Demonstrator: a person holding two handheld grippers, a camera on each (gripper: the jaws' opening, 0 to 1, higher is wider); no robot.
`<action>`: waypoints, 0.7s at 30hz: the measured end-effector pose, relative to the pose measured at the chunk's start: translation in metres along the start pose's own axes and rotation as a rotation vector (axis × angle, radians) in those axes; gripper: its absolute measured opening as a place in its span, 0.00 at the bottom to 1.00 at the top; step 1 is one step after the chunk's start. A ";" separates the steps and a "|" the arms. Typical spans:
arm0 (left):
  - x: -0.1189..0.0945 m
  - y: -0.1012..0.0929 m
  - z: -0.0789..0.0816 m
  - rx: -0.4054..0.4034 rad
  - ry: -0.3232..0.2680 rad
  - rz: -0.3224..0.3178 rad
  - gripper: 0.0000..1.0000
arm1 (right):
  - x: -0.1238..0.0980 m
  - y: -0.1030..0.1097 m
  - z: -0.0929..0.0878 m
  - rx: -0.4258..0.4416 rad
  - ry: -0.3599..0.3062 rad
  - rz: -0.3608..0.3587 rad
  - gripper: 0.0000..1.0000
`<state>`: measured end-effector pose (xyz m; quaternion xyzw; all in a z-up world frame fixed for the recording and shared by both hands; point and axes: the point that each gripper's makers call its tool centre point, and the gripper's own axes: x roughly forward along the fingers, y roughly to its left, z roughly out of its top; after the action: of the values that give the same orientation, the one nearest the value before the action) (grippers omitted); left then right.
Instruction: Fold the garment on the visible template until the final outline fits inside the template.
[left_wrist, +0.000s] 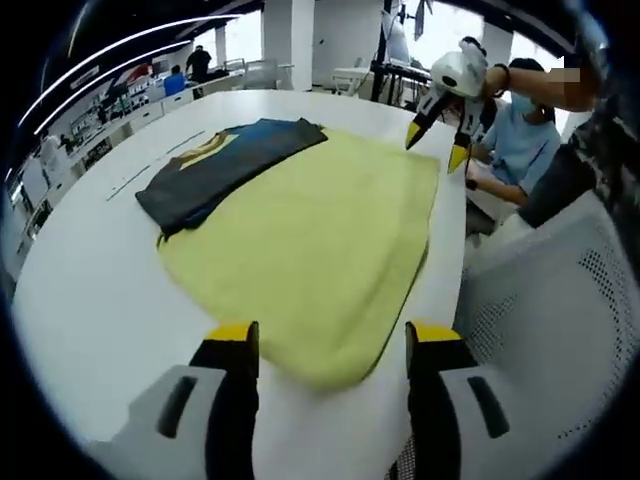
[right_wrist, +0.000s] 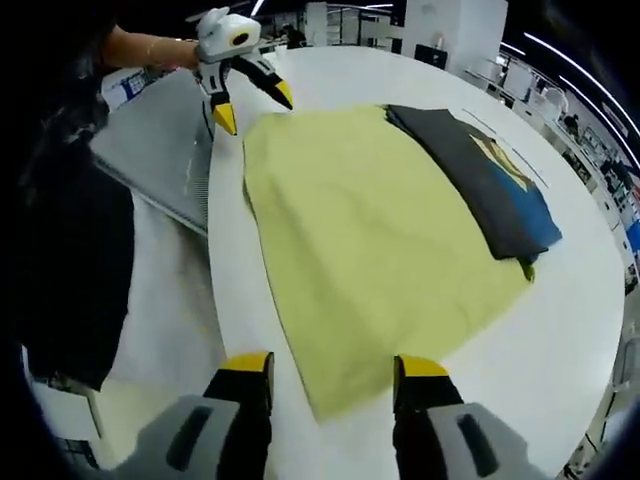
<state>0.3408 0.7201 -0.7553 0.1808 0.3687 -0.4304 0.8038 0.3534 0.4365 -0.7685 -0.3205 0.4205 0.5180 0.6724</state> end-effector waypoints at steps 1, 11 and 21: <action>0.000 0.003 -0.005 0.061 0.034 0.019 0.51 | 0.000 0.000 0.000 -0.004 0.003 -0.001 0.43; 0.006 0.002 -0.019 0.151 0.095 0.039 0.46 | 0.006 0.000 -0.009 -0.044 0.043 -0.021 0.35; 0.004 0.011 -0.020 0.107 0.081 0.063 0.37 | 0.006 0.000 -0.009 -0.027 0.024 -0.011 0.29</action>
<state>0.3423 0.7364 -0.7722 0.2523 0.3716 -0.4161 0.7907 0.3523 0.4309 -0.7783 -0.3379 0.4197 0.5162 0.6657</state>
